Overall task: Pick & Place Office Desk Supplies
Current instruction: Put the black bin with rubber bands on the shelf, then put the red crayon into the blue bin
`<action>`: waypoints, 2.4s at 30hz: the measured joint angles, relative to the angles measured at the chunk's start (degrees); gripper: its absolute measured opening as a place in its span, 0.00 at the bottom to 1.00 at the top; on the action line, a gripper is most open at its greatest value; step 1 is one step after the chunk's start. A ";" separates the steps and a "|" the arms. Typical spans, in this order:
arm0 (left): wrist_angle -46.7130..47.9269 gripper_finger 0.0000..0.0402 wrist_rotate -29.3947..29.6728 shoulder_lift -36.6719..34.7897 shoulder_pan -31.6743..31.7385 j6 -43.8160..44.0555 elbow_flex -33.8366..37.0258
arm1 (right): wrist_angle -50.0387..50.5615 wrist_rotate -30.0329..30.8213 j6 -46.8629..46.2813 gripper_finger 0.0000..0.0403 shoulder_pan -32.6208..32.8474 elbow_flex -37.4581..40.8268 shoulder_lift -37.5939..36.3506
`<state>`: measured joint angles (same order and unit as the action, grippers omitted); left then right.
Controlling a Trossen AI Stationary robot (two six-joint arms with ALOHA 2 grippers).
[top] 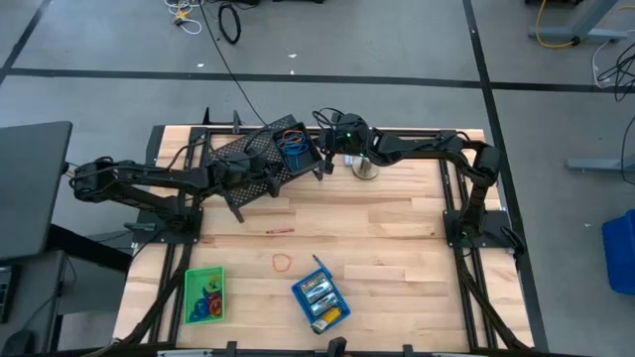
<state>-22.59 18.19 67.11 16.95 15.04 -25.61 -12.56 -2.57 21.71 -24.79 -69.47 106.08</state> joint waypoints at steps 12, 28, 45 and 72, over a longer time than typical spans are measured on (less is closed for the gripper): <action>1.53 0.16 1.32 0.00 -2.55 -1.16 0.00 | 0.94 0.53 -0.33 0.14 0.02 0.00 0.07; 12.09 0.29 12.17 -12.12 -10.02 -4.52 0.02 | 9.44 8.91 -0.22 0.44 -0.76 0.11 -4.54; 18.53 0.29 20.65 -20.68 -31.03 -9.11 0.04 | 44.13 13.26 -3.94 0.43 28.44 0.86 -21.81; 21.33 0.29 25.73 -8.72 -47.96 7.47 -0.11 | 45.01 27.07 -24.90 0.43 61.26 -4.68 -11.15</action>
<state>-1.25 43.91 58.40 -31.01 22.51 -25.72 32.45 24.50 -3.19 36.47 -74.15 94.93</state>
